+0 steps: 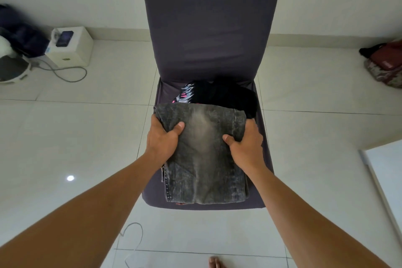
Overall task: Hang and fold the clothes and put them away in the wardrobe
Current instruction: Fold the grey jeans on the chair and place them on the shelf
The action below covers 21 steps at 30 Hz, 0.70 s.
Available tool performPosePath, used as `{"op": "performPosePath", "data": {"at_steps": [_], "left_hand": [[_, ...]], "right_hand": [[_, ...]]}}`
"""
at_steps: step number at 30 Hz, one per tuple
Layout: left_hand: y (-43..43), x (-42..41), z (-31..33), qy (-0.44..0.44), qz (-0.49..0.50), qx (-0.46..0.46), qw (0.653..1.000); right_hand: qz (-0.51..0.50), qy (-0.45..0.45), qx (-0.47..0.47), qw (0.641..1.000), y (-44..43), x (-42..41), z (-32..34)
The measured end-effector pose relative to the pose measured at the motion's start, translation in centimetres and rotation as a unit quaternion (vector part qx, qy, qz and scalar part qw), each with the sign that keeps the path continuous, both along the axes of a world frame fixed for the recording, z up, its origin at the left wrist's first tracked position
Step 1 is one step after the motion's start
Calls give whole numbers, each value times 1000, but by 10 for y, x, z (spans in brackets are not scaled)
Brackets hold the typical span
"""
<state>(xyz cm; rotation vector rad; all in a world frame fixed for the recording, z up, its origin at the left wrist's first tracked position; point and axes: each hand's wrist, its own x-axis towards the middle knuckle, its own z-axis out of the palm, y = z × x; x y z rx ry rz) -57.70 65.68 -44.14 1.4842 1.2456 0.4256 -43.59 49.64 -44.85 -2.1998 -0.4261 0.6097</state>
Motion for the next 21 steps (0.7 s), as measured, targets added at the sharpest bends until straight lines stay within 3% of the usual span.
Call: {"op": "performPosePath", "data": {"at_steps": [8, 13, 16, 21], "left_hand": [[7, 2, 30, -109, 45, -125, 985], [18, -1, 73, -107, 4, -169, 980], [20, -4, 106, -95, -45, -169, 980], [0, -11, 174, -133, -107, -182, 968]], "right_hand": [[-45, 189, 150, 969, -1, 15, 32], [19, 297, 174, 939, -14, 12, 67], [21, 282, 176, 943, -24, 6, 92], [-87, 283, 248, 922, -54, -17, 155]]}}
